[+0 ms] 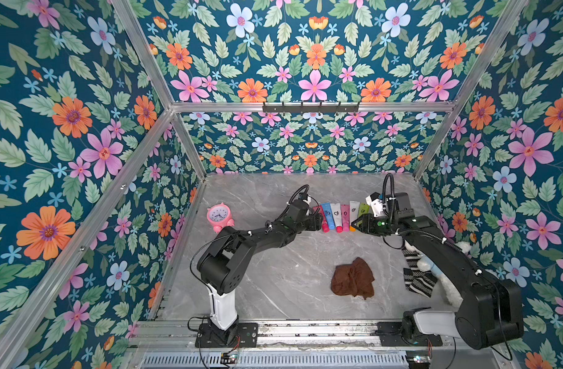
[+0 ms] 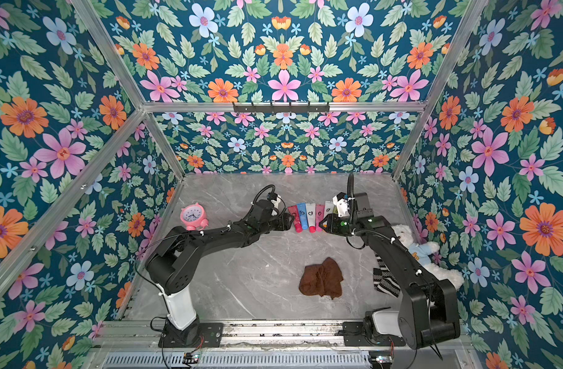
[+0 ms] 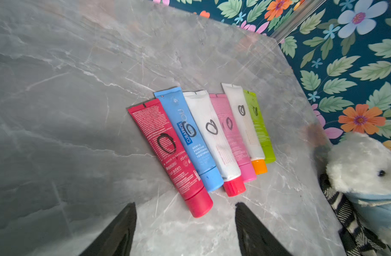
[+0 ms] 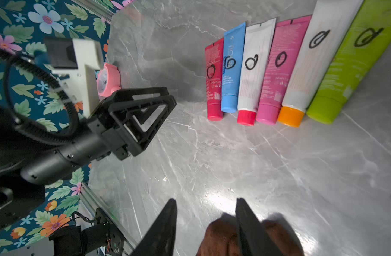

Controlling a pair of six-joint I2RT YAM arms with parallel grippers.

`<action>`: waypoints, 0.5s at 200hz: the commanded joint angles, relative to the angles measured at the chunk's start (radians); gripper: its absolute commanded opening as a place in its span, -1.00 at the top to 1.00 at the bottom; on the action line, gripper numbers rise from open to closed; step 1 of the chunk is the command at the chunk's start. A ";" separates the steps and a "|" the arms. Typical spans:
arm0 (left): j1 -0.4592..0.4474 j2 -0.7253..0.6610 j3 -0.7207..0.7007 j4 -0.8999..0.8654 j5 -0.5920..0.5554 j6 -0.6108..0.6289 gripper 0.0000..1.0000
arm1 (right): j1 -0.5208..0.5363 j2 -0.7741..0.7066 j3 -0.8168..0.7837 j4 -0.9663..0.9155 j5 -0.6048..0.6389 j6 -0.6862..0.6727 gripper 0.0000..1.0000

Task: Wipe the surface of the toothpaste tube
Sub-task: Pick up the toothpaste from the center of the board.

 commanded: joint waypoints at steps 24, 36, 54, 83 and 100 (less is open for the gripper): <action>-0.006 0.043 0.024 -0.059 0.018 -0.060 -0.45 | 0.002 -0.103 -0.083 -0.076 0.063 -0.003 0.04; -0.015 0.049 0.026 -0.067 0.017 -0.061 -0.45 | 0.000 -0.120 -0.104 -0.077 0.073 -0.001 -0.01; -0.029 0.068 0.037 -0.072 0.018 -0.067 -0.45 | 0.001 -0.132 -0.122 -0.084 0.079 -0.001 -0.04; -0.046 0.106 0.068 -0.081 0.014 -0.070 -0.45 | 0.001 -0.145 -0.129 -0.089 0.071 0.005 -0.06; -0.050 0.123 0.086 -0.091 0.002 -0.069 -0.47 | 0.001 -0.160 -0.128 -0.102 0.072 0.006 -0.07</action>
